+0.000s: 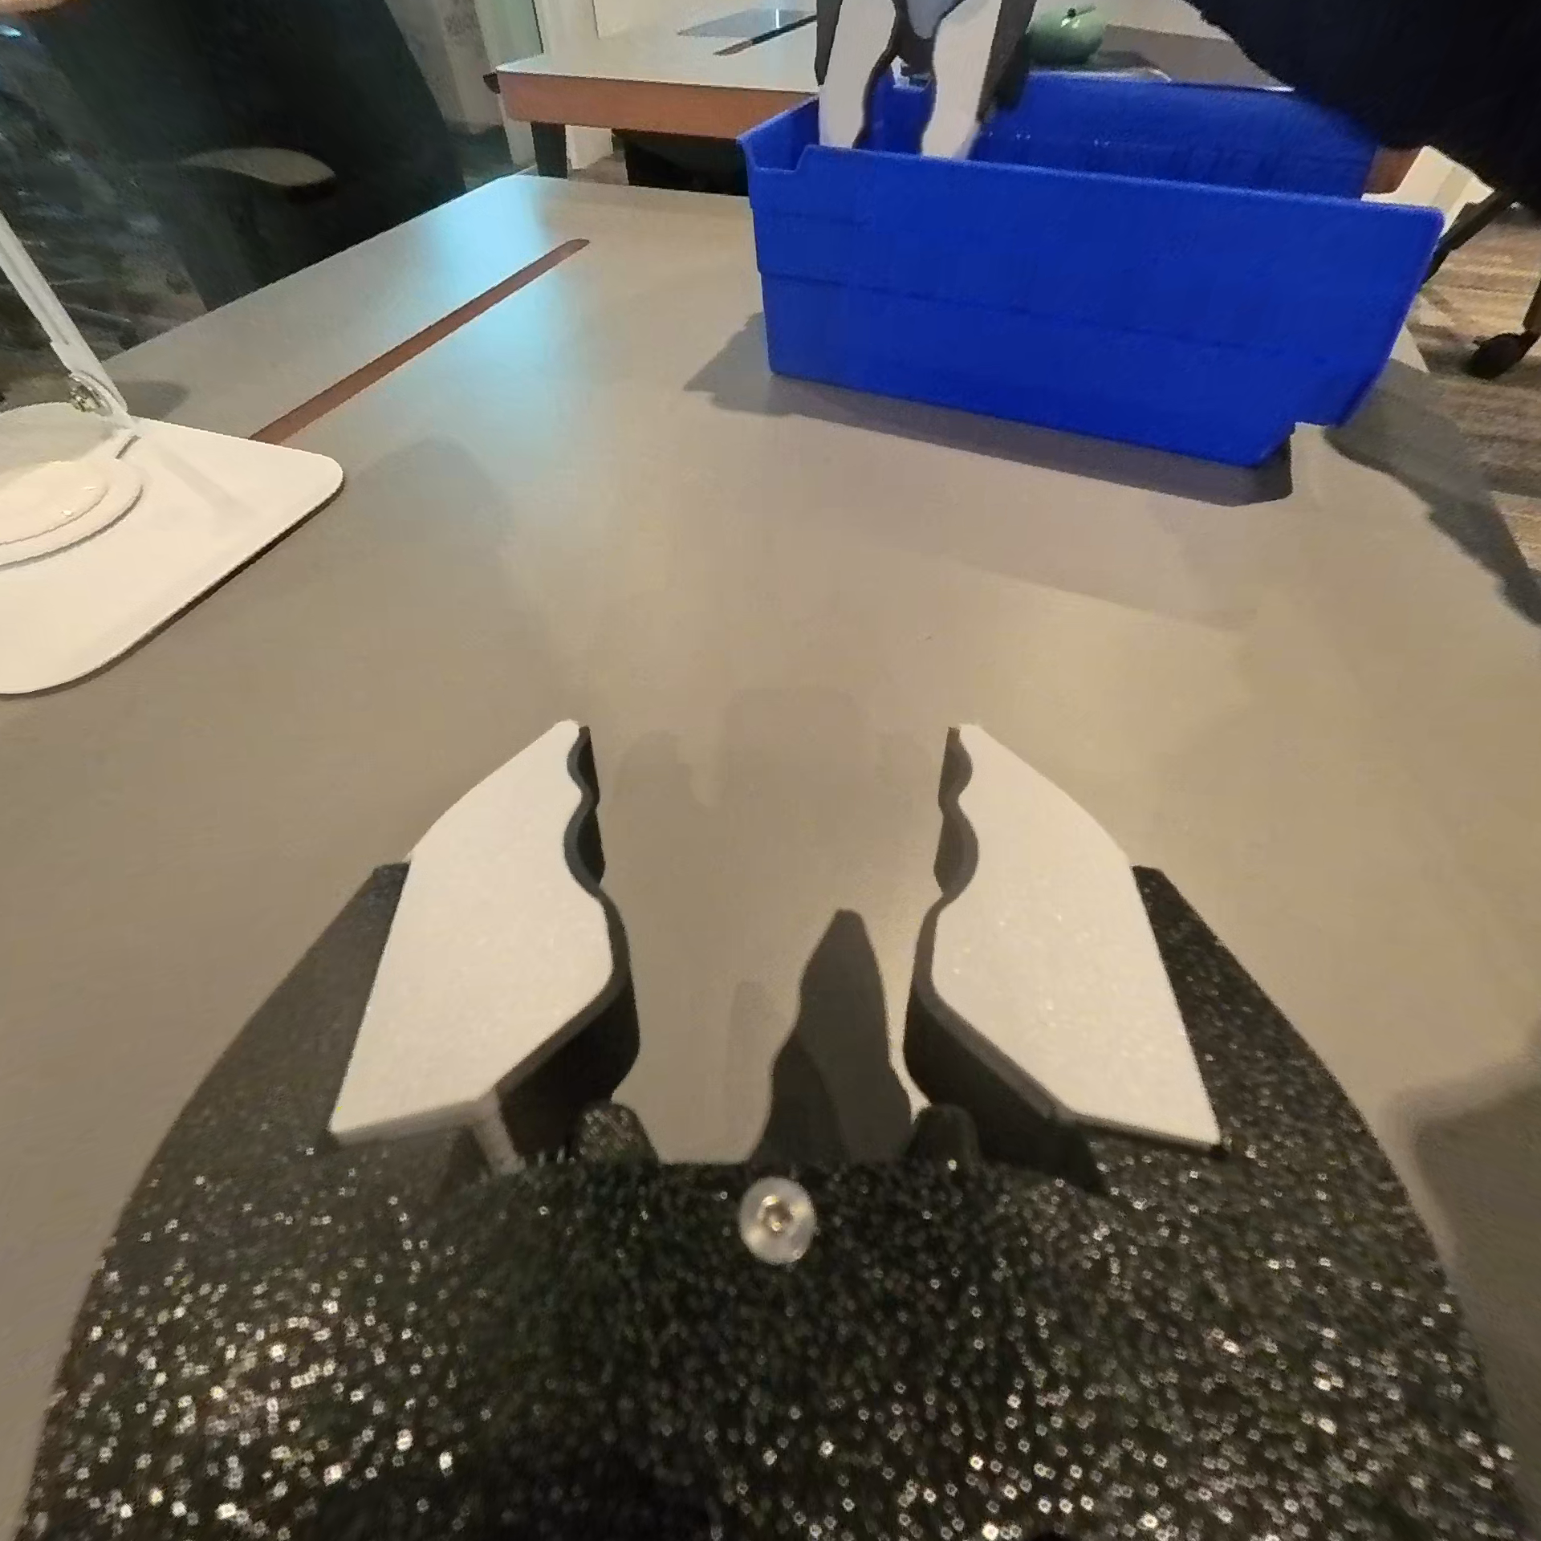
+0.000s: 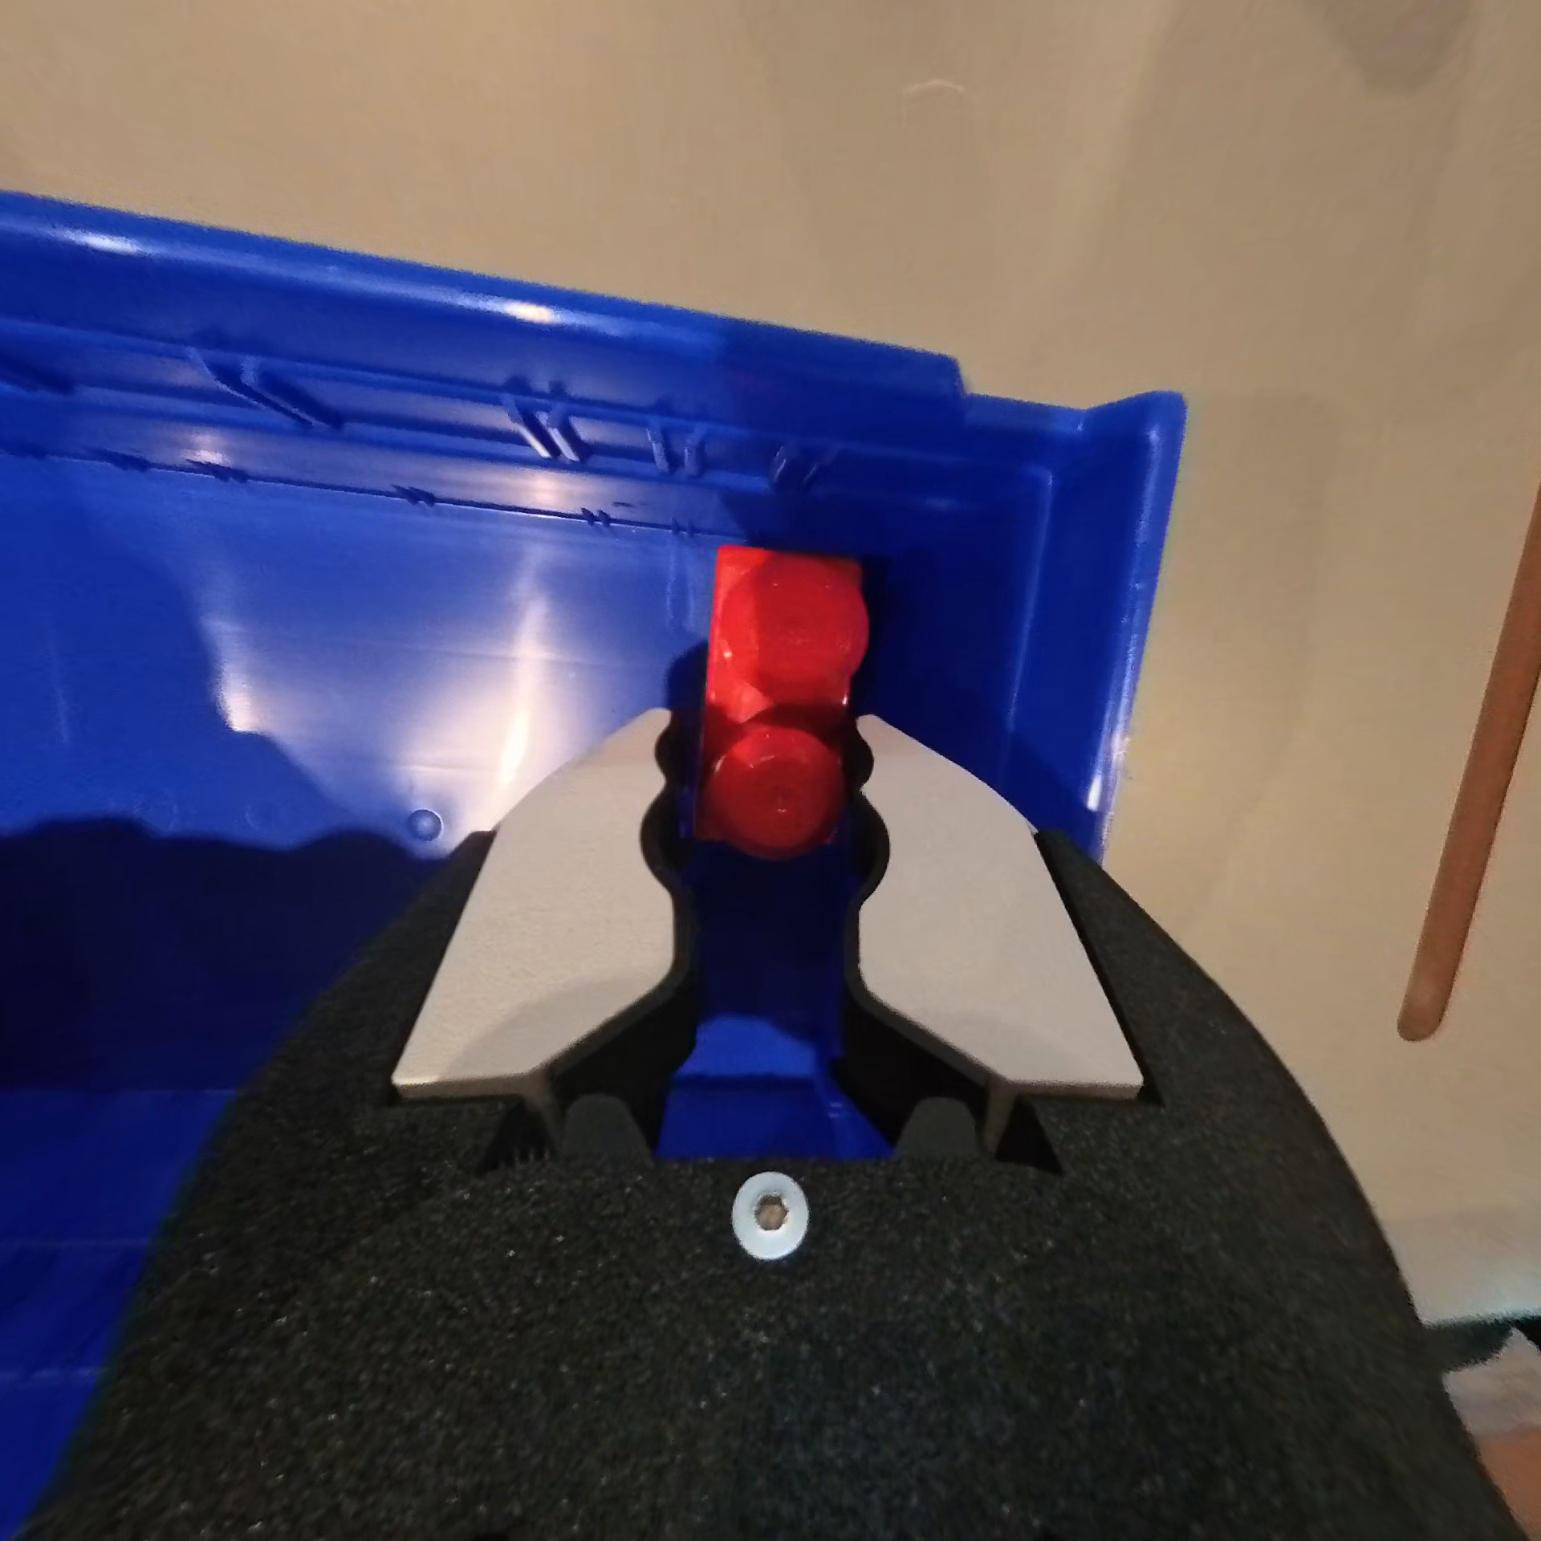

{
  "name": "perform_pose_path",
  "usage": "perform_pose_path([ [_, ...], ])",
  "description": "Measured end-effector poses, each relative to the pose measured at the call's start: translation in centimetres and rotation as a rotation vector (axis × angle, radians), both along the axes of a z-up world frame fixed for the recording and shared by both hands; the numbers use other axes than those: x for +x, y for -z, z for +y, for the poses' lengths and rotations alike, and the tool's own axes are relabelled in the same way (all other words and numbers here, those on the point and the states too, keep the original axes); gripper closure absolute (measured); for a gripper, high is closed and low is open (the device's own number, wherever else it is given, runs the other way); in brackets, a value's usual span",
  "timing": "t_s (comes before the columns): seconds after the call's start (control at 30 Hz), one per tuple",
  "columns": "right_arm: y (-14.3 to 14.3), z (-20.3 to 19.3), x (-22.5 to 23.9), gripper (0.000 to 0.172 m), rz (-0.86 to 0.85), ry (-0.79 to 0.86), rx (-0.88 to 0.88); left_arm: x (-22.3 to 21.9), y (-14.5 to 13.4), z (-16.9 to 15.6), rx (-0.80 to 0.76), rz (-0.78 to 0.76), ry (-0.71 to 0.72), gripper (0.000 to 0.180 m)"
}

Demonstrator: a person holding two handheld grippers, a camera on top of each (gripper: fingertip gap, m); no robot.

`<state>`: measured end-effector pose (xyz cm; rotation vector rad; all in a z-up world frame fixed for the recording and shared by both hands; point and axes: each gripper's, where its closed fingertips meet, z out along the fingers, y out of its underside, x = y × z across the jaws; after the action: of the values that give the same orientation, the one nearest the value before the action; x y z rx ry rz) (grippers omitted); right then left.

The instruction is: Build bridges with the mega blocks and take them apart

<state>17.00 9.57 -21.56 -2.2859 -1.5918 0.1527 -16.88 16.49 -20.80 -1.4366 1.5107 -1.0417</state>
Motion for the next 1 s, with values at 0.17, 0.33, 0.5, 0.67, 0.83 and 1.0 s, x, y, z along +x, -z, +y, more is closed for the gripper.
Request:
perform_pose_path([
  [0.17, -0.4, 0.0, -0.2, 0.128, 0.020, 0.022, 0.005, -0.1, -0.1, 0.0, -0.002, -0.004, -0.001, 0.102],
  [0.33, -2.9, -0.6, 0.5, 0.127, 0.027, 0.090, 0.077, -0.2, -0.5, 0.2, -0.001, -0.017, -0.009, 0.102],
  [0.5, -10.0, -1.9, -1.3, 0.123, 0.100, 0.281, 0.298, -0.6, -1.4, 0.6, 0.012, -0.041, -0.045, 0.102],
  [0.67, -16.1, -3.9, -9.4, 0.123, 0.259, 0.483, 0.494, -1.1, -2.5, 2.2, 0.021, -0.071, -0.171, 0.103],
  [0.83, -18.1, -3.6, -22.3, 0.123, 0.598, 0.511, 0.663, -1.8, -2.4, 4.3, 0.090, -0.050, -0.332, 0.103],
  [1.0, -12.7, 3.3, -25.8, 0.122, 0.609, 0.633, 0.864, -3.0, -1.9, 6.3, 0.113, -0.050, -0.468, 0.105],
])
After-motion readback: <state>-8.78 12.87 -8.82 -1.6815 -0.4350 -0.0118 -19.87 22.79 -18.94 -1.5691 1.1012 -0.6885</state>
